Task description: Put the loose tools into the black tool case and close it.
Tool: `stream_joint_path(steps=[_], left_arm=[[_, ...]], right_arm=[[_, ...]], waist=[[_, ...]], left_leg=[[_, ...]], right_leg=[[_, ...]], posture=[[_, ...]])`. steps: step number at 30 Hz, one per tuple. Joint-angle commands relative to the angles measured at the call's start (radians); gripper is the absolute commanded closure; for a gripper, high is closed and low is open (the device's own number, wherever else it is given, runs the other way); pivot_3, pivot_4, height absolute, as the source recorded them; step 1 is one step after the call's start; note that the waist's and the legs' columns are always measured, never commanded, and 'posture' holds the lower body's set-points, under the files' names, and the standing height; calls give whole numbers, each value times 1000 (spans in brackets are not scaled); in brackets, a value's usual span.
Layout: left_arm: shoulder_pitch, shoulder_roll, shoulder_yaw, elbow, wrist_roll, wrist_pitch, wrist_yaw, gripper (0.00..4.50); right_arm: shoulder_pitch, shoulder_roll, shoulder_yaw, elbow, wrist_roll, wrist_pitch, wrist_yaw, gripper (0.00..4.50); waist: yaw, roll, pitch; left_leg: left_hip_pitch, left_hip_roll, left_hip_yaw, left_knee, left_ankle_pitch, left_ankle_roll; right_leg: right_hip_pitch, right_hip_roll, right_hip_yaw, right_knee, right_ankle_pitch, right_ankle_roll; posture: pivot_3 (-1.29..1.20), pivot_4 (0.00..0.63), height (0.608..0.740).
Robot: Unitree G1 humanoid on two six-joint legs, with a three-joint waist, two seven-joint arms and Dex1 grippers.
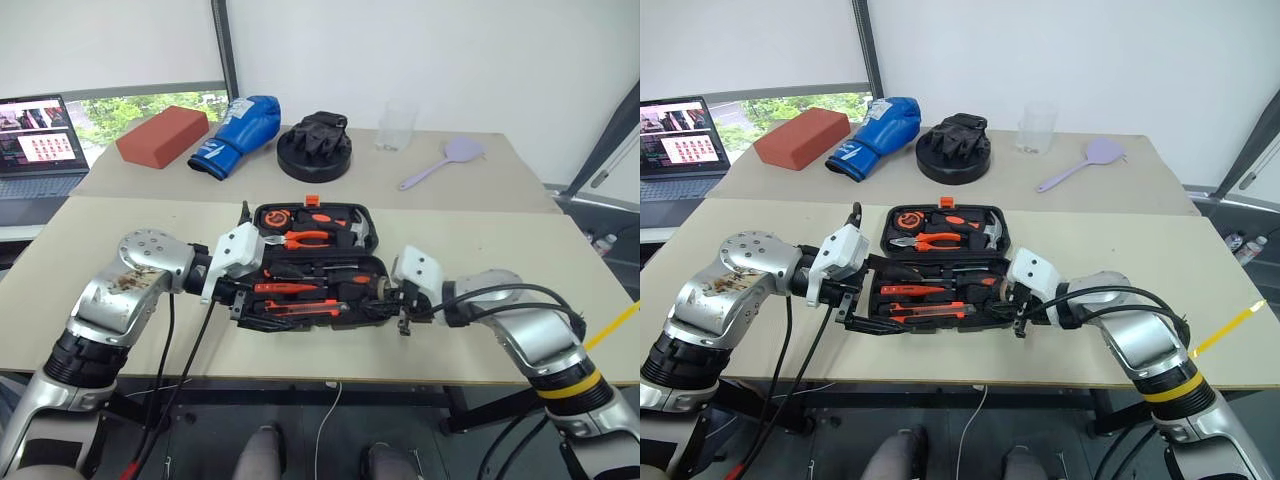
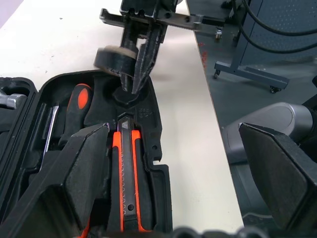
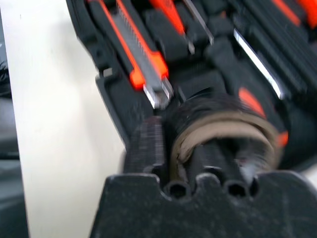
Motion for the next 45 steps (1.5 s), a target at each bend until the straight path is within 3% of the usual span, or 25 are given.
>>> stream_joint_path(steps=[1,2,14,18,22,23,24,29,34,40,45], left_arm=[[1,12,27,-22,-8,-13,5,0],[1,12,27,-22,-8,-13,6,0],[4,11,31,5,7,-26,17,0],[58,10,86,59,38,-16,121,0],[149,12,212,126,60,-17,265,0],[163,12,235,134,60,-14,287,539],[179,15,256,138,55,-11,299,676],[268,37,305,200,108,-66,363,2478],[218,-23,202,310,185,-159,375,4483],[127,-89,142,396,220,-168,390,4483],[130,-85,123,350,183,-156,299,4483]], right_arm=[[-6,-15,1,-29,-4,-29,33,2048],[-7,-13,0,-30,-1,-29,41,1823],[-6,-1,-68,-53,51,-2,39,1823],[21,-11,-157,-80,122,38,33,2844],[47,-32,-240,-30,139,34,12,4269],[50,-35,-250,-16,137,27,8,4500],[52,-37,-257,2,133,18,7,4500],[-1,-21,-246,218,66,-89,-7,4500],[-126,56,-109,509,-93,-313,6,4500],[-252,132,-42,743,-197,-508,24,4500],[-241,144,-27,691,-173,-548,160,4500]], waist=[[-3,0,0],[-4,0,0],[-5,0,0],[-7,0,0],[-9,0,0],[-9,0,0],[-9,0,0],[-9,0,0],[-8,0,0],[-8,0,0],[-10,0,0]], left_leg=[[0,0,0,0,0,0],[0,0,0,0,0,1],[0,0,0,0,0,0],[0,0,0,-1,0,0],[0,0,0,-1,0,1],[0,0,0,-1,0,1],[0,0,0,-1,0,1],[1,0,0,-1,0,-1],[1,0,1,-2,-1,-1],[0,0,1,-2,1,-2],[-1,0,1,-4,4,3]], right_leg=[[1,0,0,0,0,1],[0,0,0,1,1,2],[0,0,0,0,1,2],[0,0,0,0,1,3],[0,0,0,0,2,3],[0,0,0,0,2,3],[0,0,0,0,2,3],[-2,0,-1,-2,0,-1],[-3,-1,-1,-2,1,-1],[-2,-1,-1,-2,9,0],[-1,0,-1,0,8,1]], posture=[[0,150,735],[0,150,735],[0,150,735],[0,150,735],[0,150,735],[0,150,735],[0,150,735],[0,150,735],[0,150,735],[0,150,735],[0,150,735]])
